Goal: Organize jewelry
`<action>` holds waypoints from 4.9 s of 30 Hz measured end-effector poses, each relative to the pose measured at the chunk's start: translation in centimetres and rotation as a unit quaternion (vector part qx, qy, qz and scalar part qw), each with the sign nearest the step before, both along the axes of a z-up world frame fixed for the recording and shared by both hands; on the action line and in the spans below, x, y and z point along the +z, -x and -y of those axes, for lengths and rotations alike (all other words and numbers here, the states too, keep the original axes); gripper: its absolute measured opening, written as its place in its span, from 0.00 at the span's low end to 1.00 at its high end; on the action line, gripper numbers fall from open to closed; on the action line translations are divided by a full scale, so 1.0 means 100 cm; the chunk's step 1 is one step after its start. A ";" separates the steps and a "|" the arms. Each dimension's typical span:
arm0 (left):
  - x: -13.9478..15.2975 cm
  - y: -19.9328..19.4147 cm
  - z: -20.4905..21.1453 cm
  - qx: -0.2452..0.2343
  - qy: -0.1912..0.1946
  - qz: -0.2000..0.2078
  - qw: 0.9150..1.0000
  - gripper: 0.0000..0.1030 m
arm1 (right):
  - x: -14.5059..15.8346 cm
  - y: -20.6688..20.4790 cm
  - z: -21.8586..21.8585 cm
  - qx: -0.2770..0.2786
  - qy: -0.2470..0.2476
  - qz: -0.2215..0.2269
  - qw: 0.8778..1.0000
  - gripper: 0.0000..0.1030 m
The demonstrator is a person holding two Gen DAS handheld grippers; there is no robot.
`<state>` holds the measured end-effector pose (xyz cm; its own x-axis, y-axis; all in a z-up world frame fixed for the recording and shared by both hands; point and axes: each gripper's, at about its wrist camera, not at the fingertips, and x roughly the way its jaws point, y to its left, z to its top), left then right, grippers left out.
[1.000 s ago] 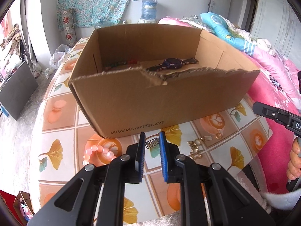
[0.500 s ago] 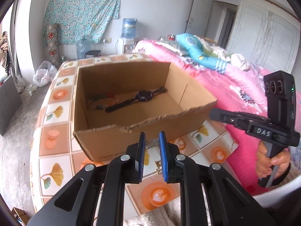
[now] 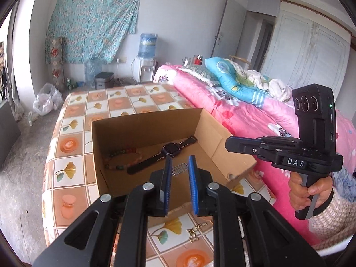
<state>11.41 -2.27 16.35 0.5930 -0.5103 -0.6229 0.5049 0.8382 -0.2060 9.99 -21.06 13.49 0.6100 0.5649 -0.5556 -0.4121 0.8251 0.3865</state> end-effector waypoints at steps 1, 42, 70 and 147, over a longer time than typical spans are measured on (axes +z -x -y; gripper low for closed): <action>-0.003 -0.010 -0.001 -0.001 0.002 -0.013 1.000 0.14 | -0.004 -0.013 -0.002 0.008 0.000 -0.023 1.000 0.02; -0.032 -0.078 -0.002 0.024 -0.053 -0.093 0.994 0.31 | -0.028 -0.083 -0.019 0.013 0.033 -0.160 0.986 0.21; -0.099 0.084 0.011 -0.040 -0.102 -0.074 0.991 0.75 | -0.090 0.078 0.008 -0.127 0.157 -0.117 0.972 0.67; -0.155 0.068 0.027 -0.029 -0.092 -0.093 0.991 0.32 | -0.148 0.068 -0.011 0.015 0.122 -0.095 0.988 0.17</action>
